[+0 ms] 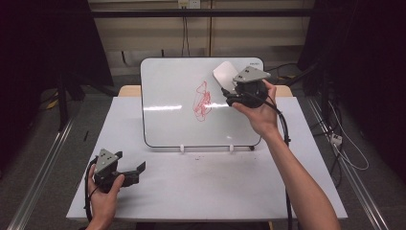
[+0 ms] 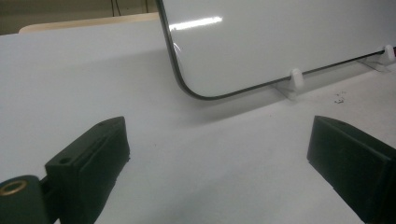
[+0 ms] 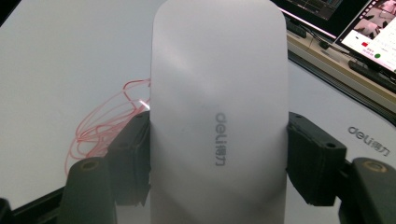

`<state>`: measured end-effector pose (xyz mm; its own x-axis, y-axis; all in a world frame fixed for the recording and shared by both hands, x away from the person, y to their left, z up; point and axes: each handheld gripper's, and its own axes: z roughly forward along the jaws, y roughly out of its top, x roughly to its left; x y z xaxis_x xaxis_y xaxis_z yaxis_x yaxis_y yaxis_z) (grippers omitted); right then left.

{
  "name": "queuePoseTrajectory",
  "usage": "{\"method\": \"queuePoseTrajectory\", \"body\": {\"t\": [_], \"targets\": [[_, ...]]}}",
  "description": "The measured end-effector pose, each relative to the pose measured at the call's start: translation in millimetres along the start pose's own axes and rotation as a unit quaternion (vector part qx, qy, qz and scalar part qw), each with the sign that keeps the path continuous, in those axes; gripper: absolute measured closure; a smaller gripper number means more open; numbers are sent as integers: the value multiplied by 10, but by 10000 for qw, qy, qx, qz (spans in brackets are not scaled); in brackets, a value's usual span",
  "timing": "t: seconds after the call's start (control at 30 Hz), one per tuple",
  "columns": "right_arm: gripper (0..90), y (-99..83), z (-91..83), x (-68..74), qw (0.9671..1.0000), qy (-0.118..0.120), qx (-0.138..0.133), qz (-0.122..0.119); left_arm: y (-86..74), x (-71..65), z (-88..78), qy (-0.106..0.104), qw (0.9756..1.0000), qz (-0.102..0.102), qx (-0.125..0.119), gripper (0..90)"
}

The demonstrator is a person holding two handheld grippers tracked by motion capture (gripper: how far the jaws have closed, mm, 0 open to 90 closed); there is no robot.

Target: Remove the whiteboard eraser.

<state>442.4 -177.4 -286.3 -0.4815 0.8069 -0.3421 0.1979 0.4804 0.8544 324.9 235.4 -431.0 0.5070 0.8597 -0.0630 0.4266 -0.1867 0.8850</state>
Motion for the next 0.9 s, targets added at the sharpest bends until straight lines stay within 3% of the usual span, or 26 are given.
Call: {"method": "queuePoseTrajectory", "body": {"t": [0.47, 0.9], "targets": [[313, 44, 167, 223, 9996, -96, -22, -253, -1, 6, -3, -18, 10000, -1, 1, 55], [313, 137, 326, 223, 9992, -199, 98, -318, -1, 5, 8, -20, 10000, 26, 31, 55]]}}
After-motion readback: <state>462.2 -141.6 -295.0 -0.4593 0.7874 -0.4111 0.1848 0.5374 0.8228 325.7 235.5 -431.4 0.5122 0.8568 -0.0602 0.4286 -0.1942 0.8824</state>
